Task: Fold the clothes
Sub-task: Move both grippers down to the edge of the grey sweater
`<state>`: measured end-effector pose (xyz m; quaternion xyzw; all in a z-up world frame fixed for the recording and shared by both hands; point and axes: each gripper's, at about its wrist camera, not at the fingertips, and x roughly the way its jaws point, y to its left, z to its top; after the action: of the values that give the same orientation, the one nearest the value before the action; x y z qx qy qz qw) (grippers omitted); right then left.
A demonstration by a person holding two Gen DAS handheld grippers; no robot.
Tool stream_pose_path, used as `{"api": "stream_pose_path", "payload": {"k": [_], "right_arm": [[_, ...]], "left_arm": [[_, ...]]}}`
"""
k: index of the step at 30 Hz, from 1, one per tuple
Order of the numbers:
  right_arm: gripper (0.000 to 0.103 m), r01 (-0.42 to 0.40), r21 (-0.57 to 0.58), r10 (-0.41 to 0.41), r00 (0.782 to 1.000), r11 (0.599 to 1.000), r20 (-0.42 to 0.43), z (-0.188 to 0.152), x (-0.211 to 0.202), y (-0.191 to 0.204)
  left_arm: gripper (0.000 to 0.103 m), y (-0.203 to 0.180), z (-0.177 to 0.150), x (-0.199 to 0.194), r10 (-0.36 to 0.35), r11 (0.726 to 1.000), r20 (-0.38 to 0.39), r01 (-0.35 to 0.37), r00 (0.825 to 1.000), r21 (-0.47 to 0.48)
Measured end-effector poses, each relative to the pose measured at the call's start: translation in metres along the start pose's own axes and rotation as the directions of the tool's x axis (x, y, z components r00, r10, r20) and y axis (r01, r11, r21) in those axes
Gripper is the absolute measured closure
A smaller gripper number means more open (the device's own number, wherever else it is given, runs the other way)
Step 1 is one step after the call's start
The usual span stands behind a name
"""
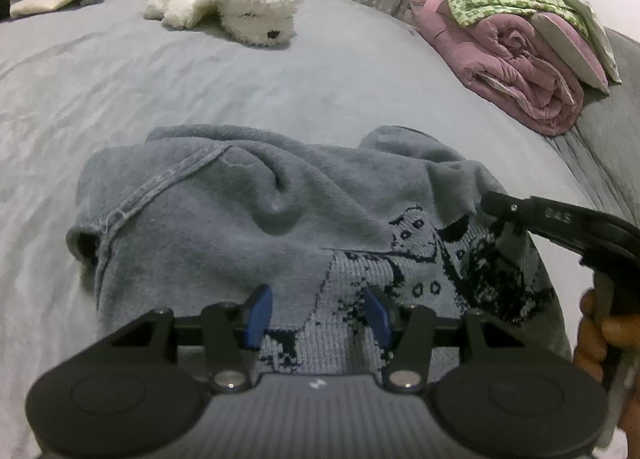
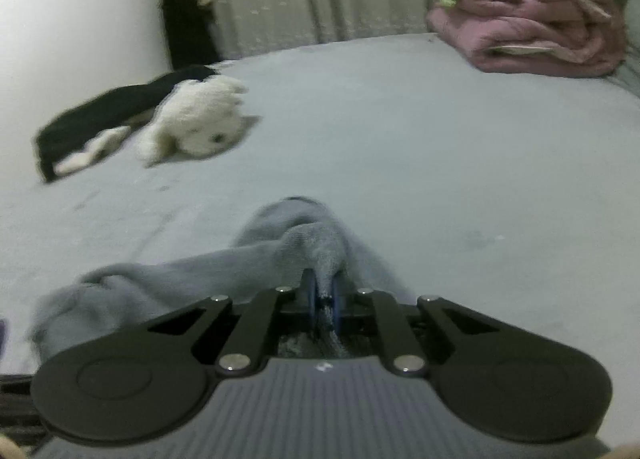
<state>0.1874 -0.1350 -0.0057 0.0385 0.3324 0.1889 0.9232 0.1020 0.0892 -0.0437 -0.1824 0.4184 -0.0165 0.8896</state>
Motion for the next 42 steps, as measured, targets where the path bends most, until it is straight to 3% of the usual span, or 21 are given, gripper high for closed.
{"api": "stream_pose_path", "payload": {"k": [6,11,15,16,17,18,21,28,29,31,33,35,39,42], "right_arm": [[0.093,-0.128,-0.124,0.117,0.989,0.984,-0.095,-0.014,-0.005,0.042],[0.092,-0.17,-0.196,0.126,0.967,0.966,-0.22,-0.038,0.011,0.059],[0.08,-0.237,-0.235,0.181,0.954,0.943,-0.237,-0.032,0.006,0.057],[0.073,-0.264,-0.225,0.215,0.951,0.938,-0.222,-0.027,0.0,0.05],[0.054,-0.291,-0.216,0.248,0.947,0.932,-0.206,-0.022,-0.005,0.044],[0.045,-0.317,-0.206,0.28,0.941,0.926,-0.188,-0.018,-0.011,0.037],[0.044,-0.349,-0.158,0.335,0.936,0.924,-0.108,-0.004,-0.023,0.007],[0.044,-0.305,0.102,0.302,0.952,0.947,0.044,-0.006,-0.018,-0.094],[0.044,-0.306,0.132,0.302,0.952,0.943,0.047,-0.01,-0.015,-0.105],[0.044,-0.292,0.177,0.303,0.952,0.94,-0.041,-0.013,-0.002,-0.124],[0.044,-0.285,0.282,0.307,0.951,0.916,-0.035,-0.018,0.004,-0.143],[0.044,-0.305,0.379,0.35,0.935,0.874,-0.054,-0.024,0.012,-0.157],[0.045,-0.343,0.465,0.399,0.917,0.816,-0.024,-0.027,0.011,-0.168],[0.044,-0.334,0.448,0.382,0.924,0.829,-0.019,-0.026,0.009,-0.161]], "left_arm": [[0.051,0.002,0.001,0.0,-0.001,1.0,0.0,0.001,1.0,-0.019],[0.051,0.003,0.001,0.0,0.008,1.0,0.009,-0.007,1.0,-0.023],[0.051,0.002,-0.001,-0.001,0.02,1.0,0.04,-0.02,0.999,0.0],[0.051,0.001,-0.002,-0.003,0.025,1.0,0.048,-0.025,0.999,0.007],[0.051,0.001,-0.002,-0.005,0.029,0.999,0.054,-0.03,0.998,0.015],[0.051,0.0,-0.003,-0.006,0.033,0.999,0.061,-0.035,0.998,0.022],[0.051,-0.005,-0.005,-0.01,0.04,0.998,0.081,-0.044,0.996,0.043],[0.049,-0.04,0.003,-0.011,0.056,0.99,0.084,-0.066,0.995,0.122],[0.048,-0.048,0.008,-0.011,0.055,0.987,0.089,-0.068,0.995,0.148],[0.044,-0.064,0.019,-0.01,0.051,0.974,0.107,-0.073,0.993,0.213],[0.04,-0.079,0.031,-0.005,0.048,0.958,0.118,-0.079,0.992,0.274],[0.038,-0.089,0.047,0.003,0.051,0.946,0.125,-0.088,0.991,0.311],[0.038,-0.101,0.077,0.024,0.069,0.934,0.145,-0.115,0.987,0.338],[0.038,-0.106,0.093,0.04,0.087,0.93,0.151,-0.134,0.985,0.342]]}}
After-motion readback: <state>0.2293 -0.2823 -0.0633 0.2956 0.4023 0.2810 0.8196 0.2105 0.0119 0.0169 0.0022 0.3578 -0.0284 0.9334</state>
